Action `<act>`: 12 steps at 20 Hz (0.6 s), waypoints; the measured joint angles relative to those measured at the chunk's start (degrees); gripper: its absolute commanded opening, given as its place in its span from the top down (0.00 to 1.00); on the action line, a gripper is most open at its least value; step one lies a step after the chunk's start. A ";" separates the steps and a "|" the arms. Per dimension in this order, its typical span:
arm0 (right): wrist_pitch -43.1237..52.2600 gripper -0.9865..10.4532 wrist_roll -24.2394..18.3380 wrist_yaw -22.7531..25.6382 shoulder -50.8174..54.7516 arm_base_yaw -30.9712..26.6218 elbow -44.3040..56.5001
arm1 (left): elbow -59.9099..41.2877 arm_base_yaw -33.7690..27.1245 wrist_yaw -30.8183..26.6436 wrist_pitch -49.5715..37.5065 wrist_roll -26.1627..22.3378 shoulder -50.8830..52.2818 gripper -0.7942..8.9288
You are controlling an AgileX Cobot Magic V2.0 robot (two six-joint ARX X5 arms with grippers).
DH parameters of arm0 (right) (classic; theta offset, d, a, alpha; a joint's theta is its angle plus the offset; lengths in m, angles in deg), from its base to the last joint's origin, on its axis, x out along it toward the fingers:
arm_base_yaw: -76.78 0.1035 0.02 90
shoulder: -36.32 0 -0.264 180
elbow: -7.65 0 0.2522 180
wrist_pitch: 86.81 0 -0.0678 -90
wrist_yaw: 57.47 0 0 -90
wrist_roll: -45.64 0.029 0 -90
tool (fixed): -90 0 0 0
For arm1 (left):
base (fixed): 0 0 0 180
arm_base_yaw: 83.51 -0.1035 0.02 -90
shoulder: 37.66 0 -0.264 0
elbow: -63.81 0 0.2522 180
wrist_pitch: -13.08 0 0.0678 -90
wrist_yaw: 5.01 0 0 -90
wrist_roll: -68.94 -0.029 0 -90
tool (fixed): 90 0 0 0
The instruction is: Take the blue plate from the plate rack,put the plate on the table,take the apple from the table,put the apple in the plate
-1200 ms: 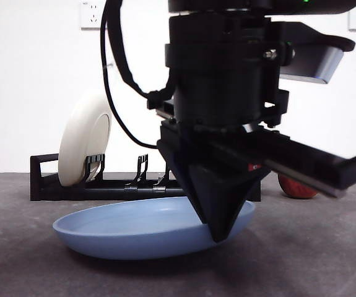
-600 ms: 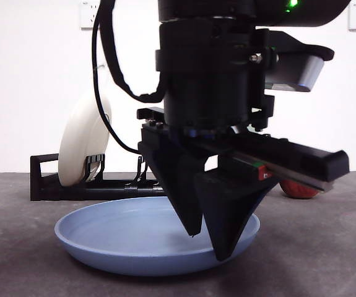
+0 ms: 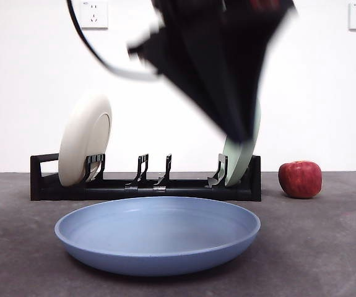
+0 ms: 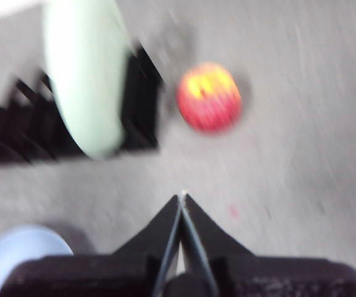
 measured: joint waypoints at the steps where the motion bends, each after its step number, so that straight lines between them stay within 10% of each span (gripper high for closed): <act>1: 1.86 0.82 0.26 -0.33 -0.35 0.02 -0.02 | 0.00 0.00 0.00 0.52 0.04 3.06 0.93; 5: 4.31 0.41 2.23 -0.50 -6.03 0.02 -1.22 | 0.00 0.00 -0.13 2.29 0.20 16.09 0.93; 12: 4.15 0.38 -1.60 -0.50 -23.10 0.02 -11.56 | 0.00 0.00 -13.66 9.70 -1.84 34.53 0.93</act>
